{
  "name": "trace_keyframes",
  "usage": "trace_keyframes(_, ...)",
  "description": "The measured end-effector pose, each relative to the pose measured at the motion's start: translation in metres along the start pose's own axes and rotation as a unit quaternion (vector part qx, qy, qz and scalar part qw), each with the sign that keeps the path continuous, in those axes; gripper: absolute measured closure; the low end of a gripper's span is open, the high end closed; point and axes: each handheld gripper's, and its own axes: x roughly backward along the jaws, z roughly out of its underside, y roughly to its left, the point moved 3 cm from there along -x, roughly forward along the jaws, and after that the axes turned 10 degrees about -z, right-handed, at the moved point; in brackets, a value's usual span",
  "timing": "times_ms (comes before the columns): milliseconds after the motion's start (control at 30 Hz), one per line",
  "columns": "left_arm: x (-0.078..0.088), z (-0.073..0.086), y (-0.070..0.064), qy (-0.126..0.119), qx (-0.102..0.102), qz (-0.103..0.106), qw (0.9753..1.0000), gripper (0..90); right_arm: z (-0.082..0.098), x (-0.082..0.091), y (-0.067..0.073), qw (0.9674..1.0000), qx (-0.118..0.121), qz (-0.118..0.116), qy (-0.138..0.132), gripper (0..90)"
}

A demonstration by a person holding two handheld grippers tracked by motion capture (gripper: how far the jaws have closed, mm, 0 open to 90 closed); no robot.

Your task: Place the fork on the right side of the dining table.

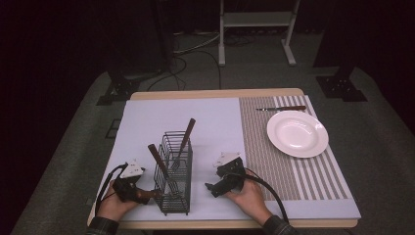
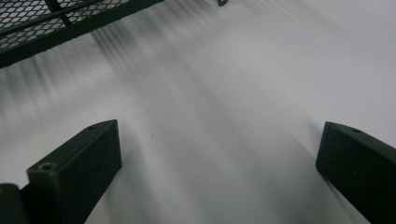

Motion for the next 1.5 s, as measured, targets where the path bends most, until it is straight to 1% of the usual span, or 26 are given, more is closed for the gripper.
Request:
trace_keyframes(400, 0.0, 0.0, 0.0, 0.0, -0.002, -0.001, 1.0, 0.0, 0.0, 0.001, 0.0, 1.0, 0.002, 0.001, 0.002, 0.0)
trace_keyframes(433, 0.0, 0.0, 0.0, 0.0, -0.002, -0.001, 1.0, 0.0, 0.0, 0.001, 0.0, 1.0, 0.002, 0.0, 0.004, 1.0)
trace_keyframes(500, 0.0, 0.0, 0.0, 0.0, -0.001, -0.001, 1.0, 0.0, -0.001, 0.004, 0.0, 0.9999, 0.01, -0.007, 0.008, 5.9)
trace_keyframes(600, 0.0, 0.0, 0.0, 0.0, 0.0, 0.0, 1.0, 0.0, -0.001, 0.006, -0.001, 0.9998, 0.01, -0.008, 0.013, 6.1)
trace_keyframes(667, 0.0, 0.0, 0.0, 0.0, 0.0, 0.0, 1.0, 0.0, -0.002, 0.008, -0.002, 0.9998, 0.004, -0.016, 0.013, 7.7)
trace_keyframes(767, 0.0, 0.0, 0.0, 0.002, -0.002, 0.0, 1.0, 0.0, -0.005, 0.014, -0.004, 0.9995, -0.007, -0.03, 0.001, 13.1)
trace_keyframes(1100, 0.0, 0.0, 0.0, 0.002, -0.001, 0.0, 1.0, 0.0, -0.021, 0.034, -0.011, 0.9983, -0.026, -0.045, -0.028, 15.0)
trace_keyframes(1167, 0.0, 0.0, 0.0, 0.002, -0.001, 0.0, 1.0, 0.0, -0.024, 0.038, -0.012, 0.9982, -0.025, -0.044, -0.033, 15.0)
trace_keyframes(1300, 0.0, 0.0, 0.0, 0.002, -0.001, 0.0, 1.0, 0.0, -0.033, 0.047, -0.014, 0.9975, -0.031, -0.046, -0.044, 15.0)
trace_keyframes(1400, 0.0, 0.0, 0.0, 0.002, -0.001, 0.0, 1.0, 0.0, -0.038, 0.053, -0.015, 0.9969, -0.027, -0.049, -0.056, 17.2)
trace_keyframes(1500, 0.0, 0.0, 0.0, 0.002, -0.001, 0.0, 1.0, 0.0, -0.044, 0.058, -0.017, 0.9963, -0.026, -0.05, -0.066, 17.2)
